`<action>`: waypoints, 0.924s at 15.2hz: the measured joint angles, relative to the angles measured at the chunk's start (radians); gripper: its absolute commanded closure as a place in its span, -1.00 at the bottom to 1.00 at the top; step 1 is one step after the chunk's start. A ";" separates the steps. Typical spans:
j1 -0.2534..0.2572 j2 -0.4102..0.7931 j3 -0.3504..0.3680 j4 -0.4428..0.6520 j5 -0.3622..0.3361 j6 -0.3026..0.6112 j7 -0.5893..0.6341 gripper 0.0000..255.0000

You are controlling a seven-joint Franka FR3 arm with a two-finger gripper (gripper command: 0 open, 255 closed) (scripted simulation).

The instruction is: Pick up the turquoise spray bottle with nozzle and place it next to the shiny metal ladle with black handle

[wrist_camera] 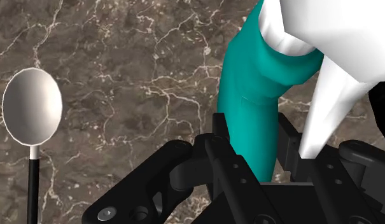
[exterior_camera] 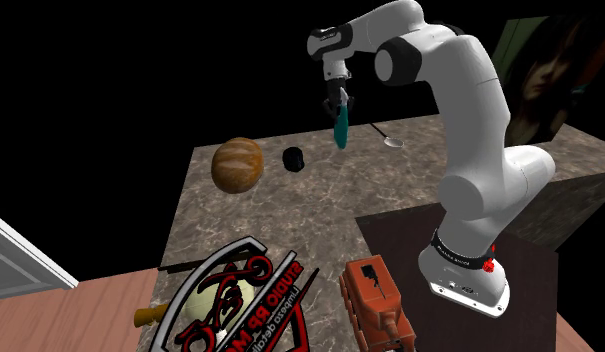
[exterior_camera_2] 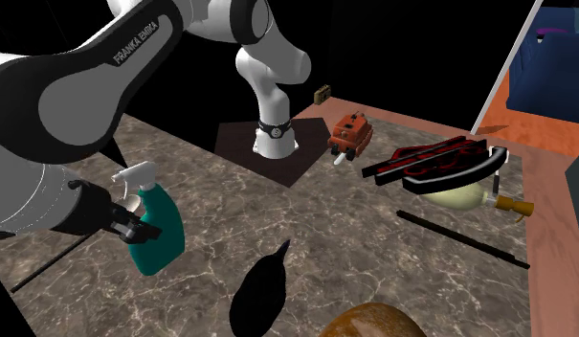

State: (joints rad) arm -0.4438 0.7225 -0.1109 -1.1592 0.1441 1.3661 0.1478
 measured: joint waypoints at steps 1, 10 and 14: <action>0.000 0.003 0.000 -0.010 0.000 0.013 -0.002 1.00; 0.002 0.020 0.000 -0.046 0.001 0.066 -0.007 1.00; 0.002 0.020 0.000 -0.046 0.001 0.066 -0.007 -1.00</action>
State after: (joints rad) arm -0.4422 0.7426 -0.1105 -1.2050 0.1453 1.4319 0.1409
